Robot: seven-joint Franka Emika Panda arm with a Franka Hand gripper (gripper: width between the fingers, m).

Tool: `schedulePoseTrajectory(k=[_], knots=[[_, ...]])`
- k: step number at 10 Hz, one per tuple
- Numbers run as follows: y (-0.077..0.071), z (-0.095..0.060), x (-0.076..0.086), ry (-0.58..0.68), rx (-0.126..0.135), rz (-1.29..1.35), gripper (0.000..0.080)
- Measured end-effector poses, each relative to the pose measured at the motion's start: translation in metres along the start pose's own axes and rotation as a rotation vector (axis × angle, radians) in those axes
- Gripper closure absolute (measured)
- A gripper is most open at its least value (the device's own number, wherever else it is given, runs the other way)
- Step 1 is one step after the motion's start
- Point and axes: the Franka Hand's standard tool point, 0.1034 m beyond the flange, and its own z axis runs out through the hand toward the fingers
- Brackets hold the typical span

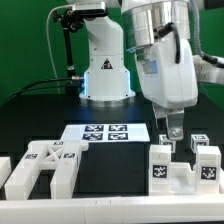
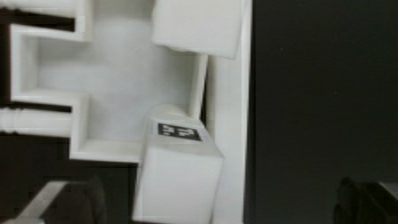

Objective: Assemble chair

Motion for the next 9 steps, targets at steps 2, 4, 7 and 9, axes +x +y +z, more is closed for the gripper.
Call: schedulePoseTrajectory(k=[2,4,7,9], knots=[[0.0024,-0.0096,-0.0064,-0.01,-0.001,-0.204,0.0151],[0.0029,-0.0085,-0.0116,0.015,0.033,-0.261,0.0151],[0.0043,-0.0072,-0.0109,0.019,0.025,-0.495,0.0151],[0.009,-0.0066,-0.0064,0.044,0.025,-0.735,0.0151]])
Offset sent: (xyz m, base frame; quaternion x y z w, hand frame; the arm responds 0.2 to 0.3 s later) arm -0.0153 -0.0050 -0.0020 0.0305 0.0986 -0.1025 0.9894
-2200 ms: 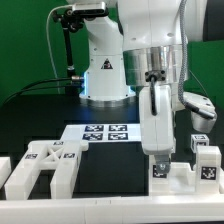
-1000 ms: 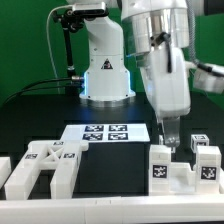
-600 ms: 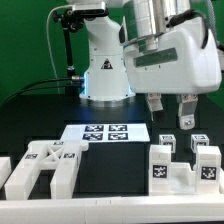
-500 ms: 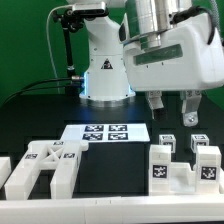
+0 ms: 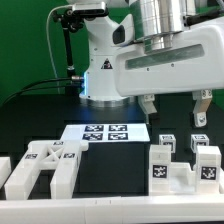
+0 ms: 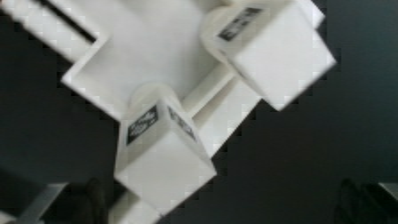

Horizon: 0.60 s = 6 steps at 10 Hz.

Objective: Assemble chair

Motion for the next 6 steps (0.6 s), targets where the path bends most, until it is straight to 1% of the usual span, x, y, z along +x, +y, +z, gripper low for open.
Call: schedulePoseTrajectory(k=[1,2,4,5,6], knots=[[0.005,0.003,-0.001,0.01,-0.003,-0.075,0.0151],[0.008,0.005,0.001,0.036,-0.008,-0.244,0.0151],[0.02,0.021,-0.007,0.081,-0.021,-0.393,0.0151],[0.021,0.024,-0.006,0.13,-0.014,-0.465,0.0151],[0.028,0.025,-0.007,0.18,-0.006,-0.475,0.0151]])
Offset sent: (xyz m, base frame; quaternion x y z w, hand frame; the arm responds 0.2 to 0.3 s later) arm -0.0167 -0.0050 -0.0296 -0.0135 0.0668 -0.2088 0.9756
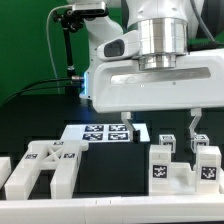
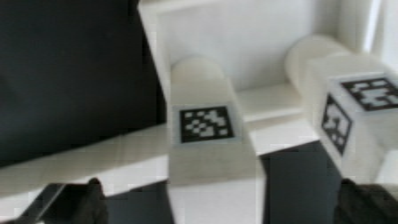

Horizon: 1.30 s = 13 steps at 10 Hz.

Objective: Assemble chair

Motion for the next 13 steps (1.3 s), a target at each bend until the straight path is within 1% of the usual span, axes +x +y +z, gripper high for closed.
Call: schedulePoseTrajectory(k=[1,3,4,5,6,7,8,9,10,11,13], knots=[[0.0,0.001,-0.004,-0.025,-0.001,0.004,0.0151],[0.001,0.002,-0.003,-0.011,-0.002,-0.005,0.0151],[0.008,0.004,-0.006,0.036,-0.012,-0.038,0.0151],[0.015,0.01,-0.021,0.058,-0.026,-0.071,0.0151],[0.016,0.016,-0.028,0.09,-0.035,-0.087,0.0151],[0.021,0.023,-0.033,0.105,-0.046,-0.103,0.0151],[0.025,0.031,-0.03,0.108,-0.053,-0.105,0.0151],[0.02,0.04,-0.033,0.119,-0.054,-0.118,0.0151],[0.013,0.051,-0.041,0.111,-0.054,-0.13,0.0151],[0.009,0.057,-0.044,0.108,-0.055,-0.13,0.0151],[0.008,0.068,-0.048,0.107,-0.062,-0.136,0.0151]])
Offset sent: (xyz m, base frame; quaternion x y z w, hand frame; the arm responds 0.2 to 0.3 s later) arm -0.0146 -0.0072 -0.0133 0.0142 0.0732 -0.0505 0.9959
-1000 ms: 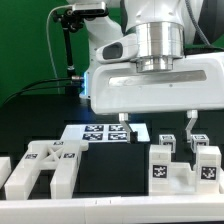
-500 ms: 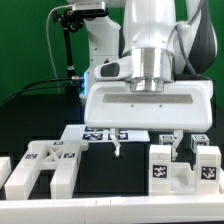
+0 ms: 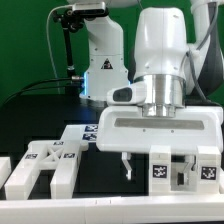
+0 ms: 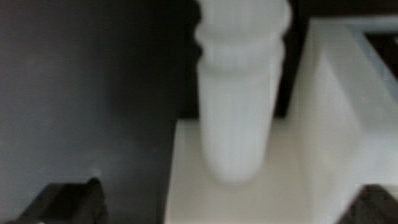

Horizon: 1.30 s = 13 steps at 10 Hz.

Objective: Assemble chair

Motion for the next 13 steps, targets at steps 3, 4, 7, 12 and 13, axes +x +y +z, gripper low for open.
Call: schedulePoseTrajectory(k=[3,4,7,12,13], knots=[[0.0,0.0,0.0,-0.001,-0.001,-0.001,0.0272],[0.0,0.0,0.0,-0.001,-0.001,-0.001,0.0407],[0.012,0.001,0.001,0.0,-0.017,0.016,0.0718],[0.013,0.0,0.004,0.005,-0.018,0.018,0.0766],[0.013,0.0,0.004,0.005,-0.018,0.018,0.0766]])
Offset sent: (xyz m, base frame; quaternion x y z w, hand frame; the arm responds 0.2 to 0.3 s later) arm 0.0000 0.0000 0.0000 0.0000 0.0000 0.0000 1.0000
